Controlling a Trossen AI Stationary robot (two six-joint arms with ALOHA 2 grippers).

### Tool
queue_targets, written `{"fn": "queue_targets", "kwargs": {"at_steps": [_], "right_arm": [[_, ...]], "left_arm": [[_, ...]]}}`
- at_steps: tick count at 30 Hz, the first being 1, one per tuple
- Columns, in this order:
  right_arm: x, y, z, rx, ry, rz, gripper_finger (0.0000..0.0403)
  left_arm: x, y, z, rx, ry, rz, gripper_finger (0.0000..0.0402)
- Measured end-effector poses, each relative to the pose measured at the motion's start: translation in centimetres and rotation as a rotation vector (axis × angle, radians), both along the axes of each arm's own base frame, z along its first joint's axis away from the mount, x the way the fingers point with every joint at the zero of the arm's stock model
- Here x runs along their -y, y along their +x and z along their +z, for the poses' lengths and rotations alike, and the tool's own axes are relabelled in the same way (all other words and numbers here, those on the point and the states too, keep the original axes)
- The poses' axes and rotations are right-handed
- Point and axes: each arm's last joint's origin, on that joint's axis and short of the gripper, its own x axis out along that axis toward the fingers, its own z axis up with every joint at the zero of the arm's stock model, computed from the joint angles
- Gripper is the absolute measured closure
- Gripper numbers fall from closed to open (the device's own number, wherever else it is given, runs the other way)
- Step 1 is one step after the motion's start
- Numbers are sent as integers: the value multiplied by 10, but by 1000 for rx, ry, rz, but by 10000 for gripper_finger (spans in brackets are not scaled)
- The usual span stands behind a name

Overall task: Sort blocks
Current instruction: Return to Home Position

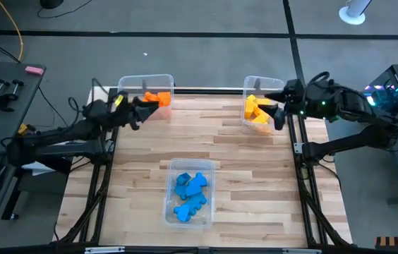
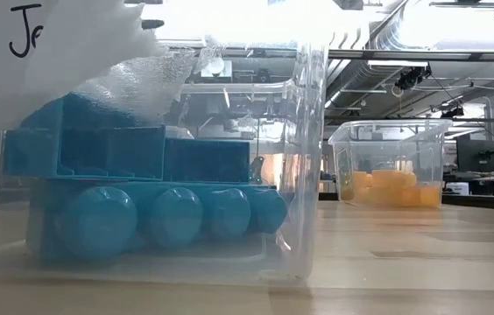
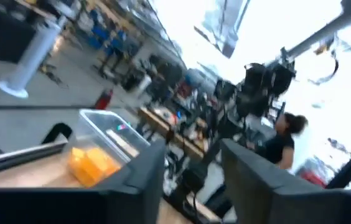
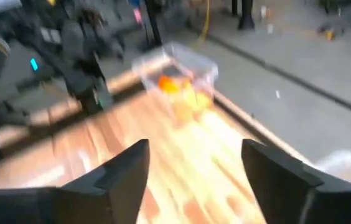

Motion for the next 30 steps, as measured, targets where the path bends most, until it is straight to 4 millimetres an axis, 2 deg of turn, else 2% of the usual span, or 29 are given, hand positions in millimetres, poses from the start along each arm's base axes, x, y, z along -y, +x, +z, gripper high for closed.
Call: {"fn": "queue_targets", "kwargs": {"at_steps": [2,5,6,8,9,14,18,22,27,30], "right_arm": [[-3,-6,-6,-41,42,-1,189],[-12,-10,-22,-42,119,17,268],[-15,-10,-28,-27,144,30,301],[-22,-6,-44,28,196,48,368],[-25,-3,-53,66,221,54,385],[-39,19,-93,308,319,95,393],[-42,29,-106,433,372,34,397],[-44,32,-99,506,353,0,401],[-45,30,-70,565,280,15,402],[-46,27,-59,572,239,38,402]], "left_arm": [[3,-9,-9,17,-2,29,297],[5,-18,-19,16,22,48,375],[6,-21,-22,19,26,45,387],[8,-25,-28,17,47,30,389],[10,-26,-32,11,60,19,388],[14,-36,-57,6,74,-1,398],[17,-42,-79,35,6,-21,401],[23,-45,-93,136,-16,-65,401],[27,-42,-96,90,9,-60,401],[30,-41,-100,54,-6,-64,401]]}}
